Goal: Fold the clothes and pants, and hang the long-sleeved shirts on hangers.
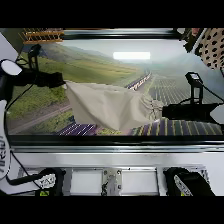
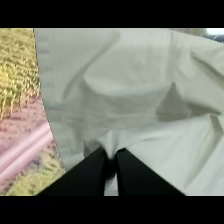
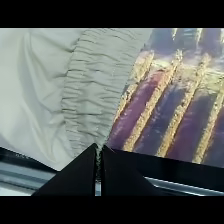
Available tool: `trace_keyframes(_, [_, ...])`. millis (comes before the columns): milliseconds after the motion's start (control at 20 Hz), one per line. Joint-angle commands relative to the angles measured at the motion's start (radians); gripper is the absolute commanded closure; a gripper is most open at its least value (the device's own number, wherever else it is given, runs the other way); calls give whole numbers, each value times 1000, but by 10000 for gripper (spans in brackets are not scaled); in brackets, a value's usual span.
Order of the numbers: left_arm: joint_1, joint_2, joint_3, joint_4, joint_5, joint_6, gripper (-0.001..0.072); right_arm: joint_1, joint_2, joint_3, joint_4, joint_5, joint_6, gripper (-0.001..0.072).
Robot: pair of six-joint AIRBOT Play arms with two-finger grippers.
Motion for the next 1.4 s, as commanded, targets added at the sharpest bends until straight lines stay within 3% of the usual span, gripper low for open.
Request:
trace_keyframes(0, [-58,-194,191,0,63,-56,180,0,-11,-14,-1,11,28,695])
trace_keyframes(50, [-55,-227,242,0,34,-115,21,0,-11,-14,-1,11,27,695])
trace_keyframes(200, [7,-228,255,1,-103,-154,34,0,-11,-14,0,11,27,695])
trace_keyframes(350, [92,-98,-7,-1,-128,-139,34,0,-11,-14,0,10,27,695])
trace_keyframes(600, [176,132,-578,-9,-43,-105,33,0,-11,-14,7,3,27,694])
trace_keyframes(750, [156,173,-750,-44,52,-90,33,0,-11,-14,20,-24,27,695])
trace_keyframes(900, [93,153,-784,-122,93,-45,33,0,-11,-14,52,-42,27,694])
trace_keyframes(1350, [-176,-9,-655,-141,90,-51,35,0,-11,-14,52,-42,27,694])
